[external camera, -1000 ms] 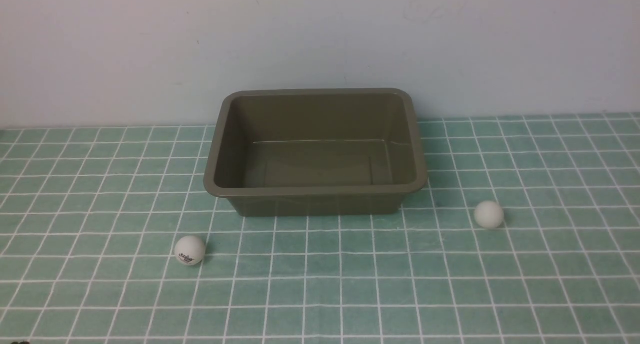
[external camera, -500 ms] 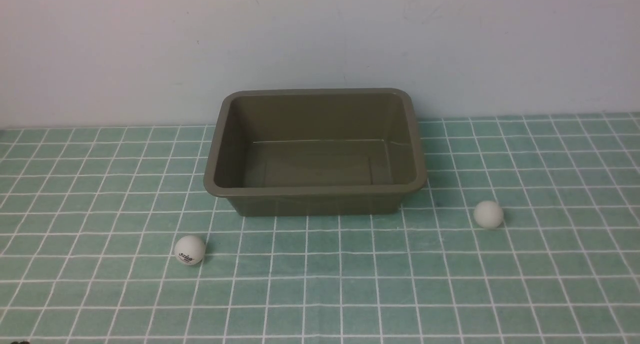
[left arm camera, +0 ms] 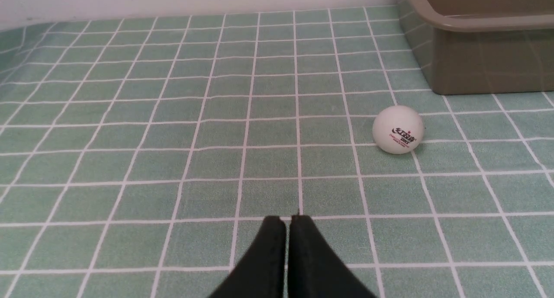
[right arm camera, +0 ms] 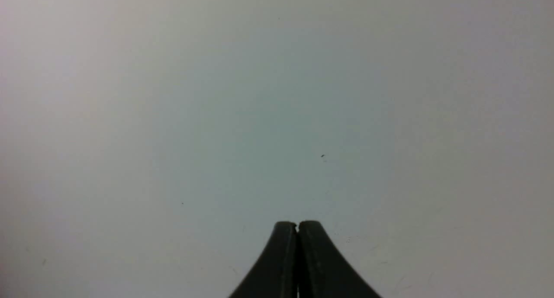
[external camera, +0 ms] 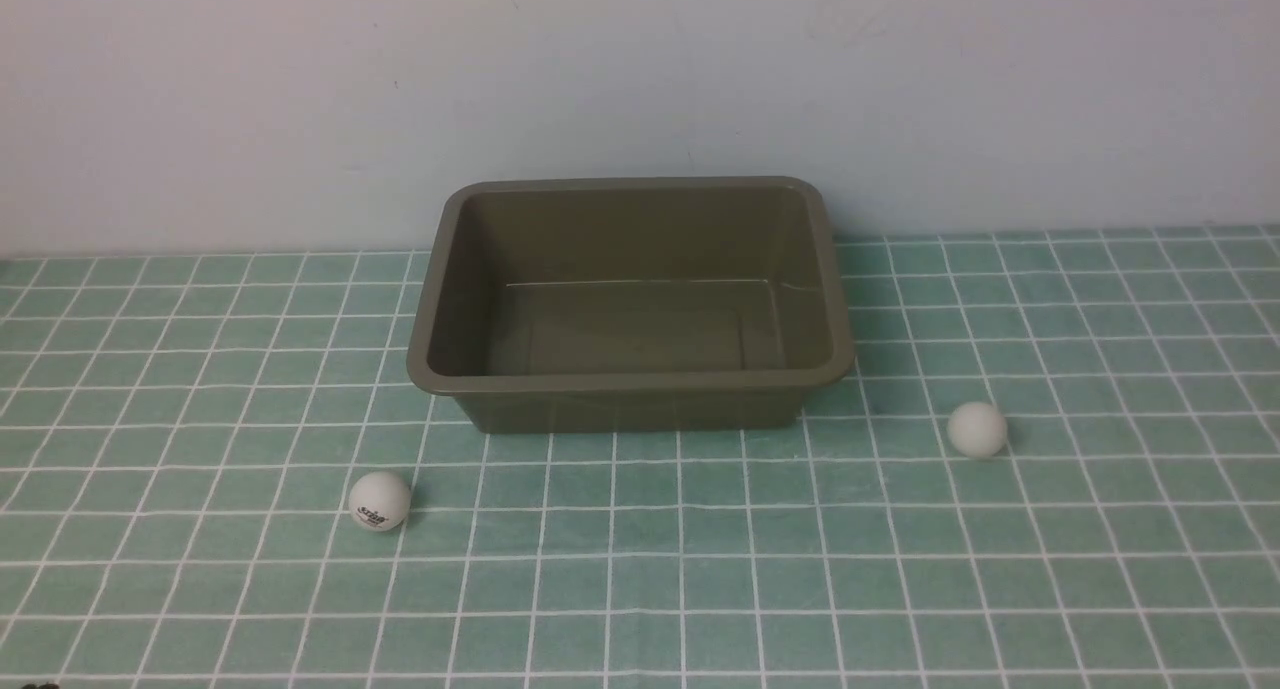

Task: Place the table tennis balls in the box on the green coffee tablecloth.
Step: 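Reach for and grasp a ping pong ball on the table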

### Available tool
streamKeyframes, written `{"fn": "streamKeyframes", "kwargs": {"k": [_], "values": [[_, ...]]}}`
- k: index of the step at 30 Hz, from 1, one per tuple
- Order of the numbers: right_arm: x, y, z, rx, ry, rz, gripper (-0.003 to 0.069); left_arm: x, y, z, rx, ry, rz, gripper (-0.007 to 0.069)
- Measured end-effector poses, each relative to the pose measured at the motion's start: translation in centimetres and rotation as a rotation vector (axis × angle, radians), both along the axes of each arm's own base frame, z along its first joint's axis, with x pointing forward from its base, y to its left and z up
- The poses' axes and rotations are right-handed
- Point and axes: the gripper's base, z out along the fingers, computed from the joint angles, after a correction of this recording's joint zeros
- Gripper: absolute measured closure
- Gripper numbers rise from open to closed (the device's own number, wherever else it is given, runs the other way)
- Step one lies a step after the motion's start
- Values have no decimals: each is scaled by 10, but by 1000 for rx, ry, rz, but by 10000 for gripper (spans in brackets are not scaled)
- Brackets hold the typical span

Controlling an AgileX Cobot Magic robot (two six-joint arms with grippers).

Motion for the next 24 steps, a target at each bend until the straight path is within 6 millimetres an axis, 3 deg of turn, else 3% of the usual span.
{"fn": "streamKeyframes", "kwargs": {"k": [6, 12, 16, 24], "values": [[25, -1, 24, 29, 85, 3, 676, 0, 0, 0, 0, 0, 0, 629], [52, -21, 53, 189, 71, -175, 676, 0, 0, 0, 0, 0, 0, 629], [56, -30, 63, 310, 46, -237, 676, 0, 0, 0, 0, 0, 0, 629], [60, -34, 63, 584, 83, -202, 676, 0, 0, 0, 0, 0, 0, 629]]}}
